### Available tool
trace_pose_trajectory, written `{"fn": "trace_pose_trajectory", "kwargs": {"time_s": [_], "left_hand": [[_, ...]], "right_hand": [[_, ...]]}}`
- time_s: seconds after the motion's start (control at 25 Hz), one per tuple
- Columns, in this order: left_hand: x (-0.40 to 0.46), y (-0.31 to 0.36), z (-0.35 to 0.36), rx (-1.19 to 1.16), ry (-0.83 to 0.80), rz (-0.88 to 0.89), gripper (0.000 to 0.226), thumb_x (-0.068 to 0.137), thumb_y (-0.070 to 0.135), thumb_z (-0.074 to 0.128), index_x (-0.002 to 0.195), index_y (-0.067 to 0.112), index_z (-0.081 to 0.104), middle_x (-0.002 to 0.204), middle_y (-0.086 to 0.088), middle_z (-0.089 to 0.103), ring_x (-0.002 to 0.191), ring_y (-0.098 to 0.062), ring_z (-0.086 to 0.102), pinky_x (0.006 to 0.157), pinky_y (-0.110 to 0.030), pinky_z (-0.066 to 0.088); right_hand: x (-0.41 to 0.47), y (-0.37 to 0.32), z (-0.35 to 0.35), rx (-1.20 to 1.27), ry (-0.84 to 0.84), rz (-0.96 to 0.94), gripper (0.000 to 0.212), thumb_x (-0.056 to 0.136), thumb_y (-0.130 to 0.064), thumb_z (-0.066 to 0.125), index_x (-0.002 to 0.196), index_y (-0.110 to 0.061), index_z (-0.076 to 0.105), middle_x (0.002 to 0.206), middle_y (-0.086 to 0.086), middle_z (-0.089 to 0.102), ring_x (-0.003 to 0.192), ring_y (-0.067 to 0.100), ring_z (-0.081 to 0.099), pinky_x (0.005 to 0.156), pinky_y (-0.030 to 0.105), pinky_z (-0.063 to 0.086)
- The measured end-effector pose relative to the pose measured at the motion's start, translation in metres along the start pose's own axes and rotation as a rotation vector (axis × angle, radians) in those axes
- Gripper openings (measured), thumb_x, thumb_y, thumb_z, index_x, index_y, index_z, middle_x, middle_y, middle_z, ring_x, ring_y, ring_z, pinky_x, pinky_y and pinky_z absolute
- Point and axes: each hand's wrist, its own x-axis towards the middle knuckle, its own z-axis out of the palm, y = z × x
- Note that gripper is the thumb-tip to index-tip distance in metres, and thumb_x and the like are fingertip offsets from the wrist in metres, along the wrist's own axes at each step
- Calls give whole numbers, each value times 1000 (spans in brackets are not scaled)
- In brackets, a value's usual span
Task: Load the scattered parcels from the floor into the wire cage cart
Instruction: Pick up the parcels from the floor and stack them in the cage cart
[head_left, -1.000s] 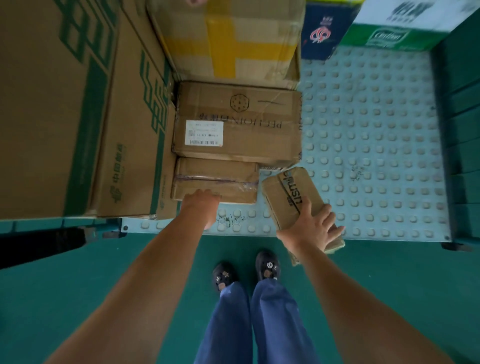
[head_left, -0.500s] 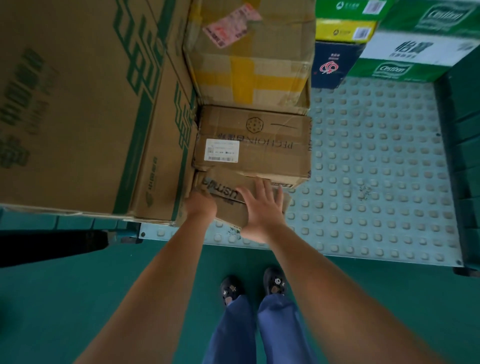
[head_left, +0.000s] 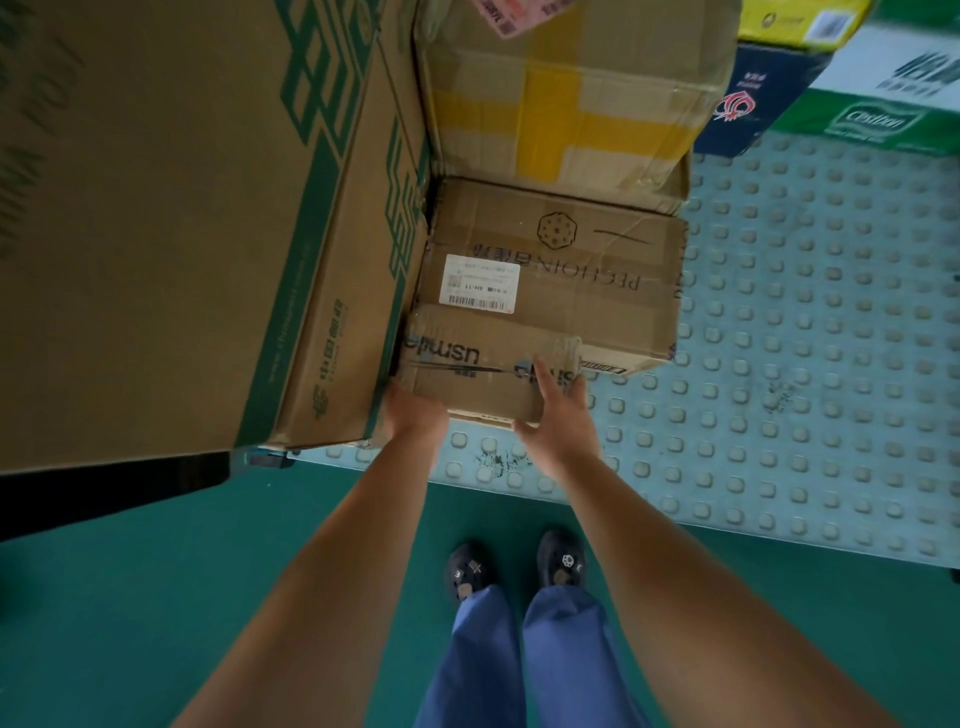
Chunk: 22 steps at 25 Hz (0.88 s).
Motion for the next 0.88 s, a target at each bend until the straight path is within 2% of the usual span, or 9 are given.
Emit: {"fn": "trace_pose_trajectory", "kwargs": {"time_s": [0.08,0.16,0.24,0.32,0.4,0.52,0.68,0.76,0.88], "left_hand": [[-12,-3,6,43,-20,49,58,101,8,35,153,22,13,143,-14,43,123,-37,51,104,-50,42],[-19,-5,8,155,41,107,65,100,4,38,154,18,4,144,-19,41,124,-38,50,103,-46,41],[-31,-5,4,245,107,151,69,100,4,38,155,21,-1,136,-18,50,105,-34,59,88,-41,48],[-41,-3,-2,471,134,264,73,100,6,40,155,29,-2,108,-14,63,76,-24,60,65,-35,47],[-39,0,-13,618,111,314,68,99,7,41,155,30,7,108,-12,62,87,-27,62,66,-35,45],[-40,11,-35,675,71,322,53,97,6,42,146,23,32,124,-15,57,106,-36,58,78,-41,48],[-74,19,-65,846,-28,392,37,95,4,41,130,13,50,102,-11,59,85,-26,56,69,-37,46],[-99,16,-81,893,-58,410,30,97,8,38,123,10,54,92,-8,56,79,-23,51,67,-34,42],[-147,7,-110,910,-86,439,32,94,9,40,123,9,54,108,-13,62,82,-23,51,61,-30,39]], "right_hand": [[1,0,1,-38,4,12,88,89,-21,65,151,-45,7,159,15,-4,121,32,54,84,31,55],[-1,0,2,-38,5,21,88,89,-20,66,151,-45,8,159,15,-3,121,33,54,87,34,55],[-3,0,1,6,2,29,88,87,-13,64,150,-45,11,159,12,-1,118,33,55,82,34,58],[-4,-3,-4,79,-19,31,91,82,1,55,149,-46,16,159,8,1,101,28,59,69,32,60],[-6,-8,-11,83,-30,46,94,78,12,46,149,-44,19,160,6,2,80,19,55,55,27,57],[-19,-14,-30,102,11,95,90,79,16,40,152,-33,19,158,7,18,89,22,60,47,22,47],[-71,-18,-66,139,26,171,58,92,5,37,144,-20,41,126,10,57,59,10,51,46,21,39],[-101,-22,-82,172,39,201,45,95,-2,37,136,-16,50,107,8,58,55,12,49,50,21,40],[-148,-35,-102,163,25,165,34,97,-11,44,128,-13,56,106,9,60,58,12,50,56,23,41]]}}
